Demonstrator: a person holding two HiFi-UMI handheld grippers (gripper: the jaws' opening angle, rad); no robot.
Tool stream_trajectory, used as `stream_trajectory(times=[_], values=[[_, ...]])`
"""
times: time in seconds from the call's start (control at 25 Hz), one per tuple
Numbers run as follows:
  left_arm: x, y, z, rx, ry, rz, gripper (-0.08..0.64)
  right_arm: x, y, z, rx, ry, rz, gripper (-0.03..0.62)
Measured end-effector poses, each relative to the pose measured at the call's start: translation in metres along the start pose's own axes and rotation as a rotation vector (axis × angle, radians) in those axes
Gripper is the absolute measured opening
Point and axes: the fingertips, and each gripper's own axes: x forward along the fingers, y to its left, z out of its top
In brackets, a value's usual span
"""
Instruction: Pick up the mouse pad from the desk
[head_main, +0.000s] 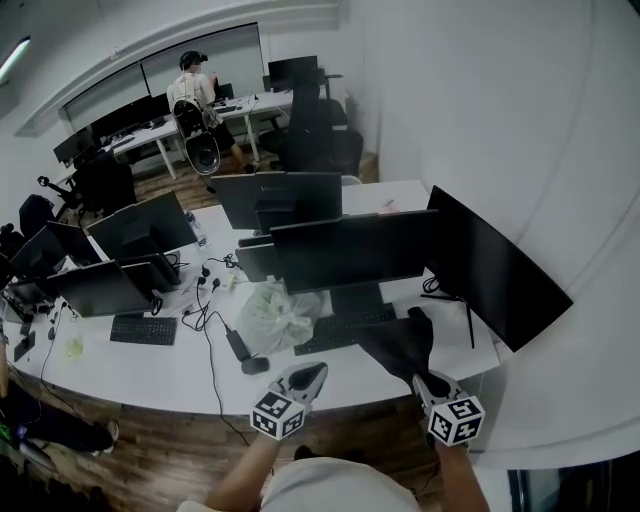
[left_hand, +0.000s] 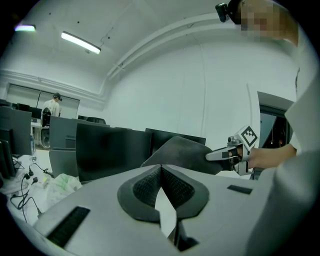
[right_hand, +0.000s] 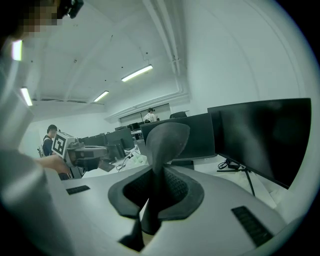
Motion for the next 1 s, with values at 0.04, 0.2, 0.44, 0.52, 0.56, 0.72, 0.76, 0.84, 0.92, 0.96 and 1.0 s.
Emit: stream_trajectory(times=[0.04,0.2,0.44,0.52,0.56,0.72,0.76,0.84,0.92,0.96,1.0], values=[[-0.004,0.002,0.0,0.005,0.006,-0.006,0.016,0.001,0.004,0.0,0.006,0.001,0.0,0.046],[-0.015,0.013,-0.002,0.025,0.027,-0.023,0.017,0.002,0.02,0.002,0.003,-0.003,-0.002,0.044],[-0.034,0.035,0.003,0.023,0.006,-0.029,0.016,0.008,0.037,0.013,-0.016,-0.033,-0.017,0.044],[-0.036,0.04,0.005,0.021,0.005,-0.032,0.017,0.01,0.041,0.017,-0.015,-0.041,-0.018,0.044],[-0.037,0.041,0.006,0.019,0.005,-0.035,0.015,0.011,0.044,0.018,-0.016,-0.043,-0.018,0.044],[-0.042,0.045,0.011,0.02,-0.005,-0.046,0.016,0.013,0.053,0.023,-0.017,-0.051,-0.018,0.044],[-0.043,0.046,0.012,0.02,-0.007,-0.049,0.015,0.014,0.055,0.024,-0.017,-0.054,-0.019,0.044],[-0.043,0.047,0.013,0.02,-0.007,-0.055,0.015,0.015,0.056,0.025,-0.017,-0.057,-0.02,0.044],[-0.044,0.049,0.013,0.017,-0.009,-0.057,0.016,0.017,0.057,0.025,-0.014,-0.059,-0.021,0.044],[-0.045,0.05,0.014,0.017,-0.01,-0.058,0.017,0.018,0.058,0.026,-0.013,-0.06,-0.022,0.044],[-0.046,0.051,0.015,0.017,-0.011,-0.057,0.016,0.018,0.059,0.026,-0.011,-0.062,-0.022,0.044]])
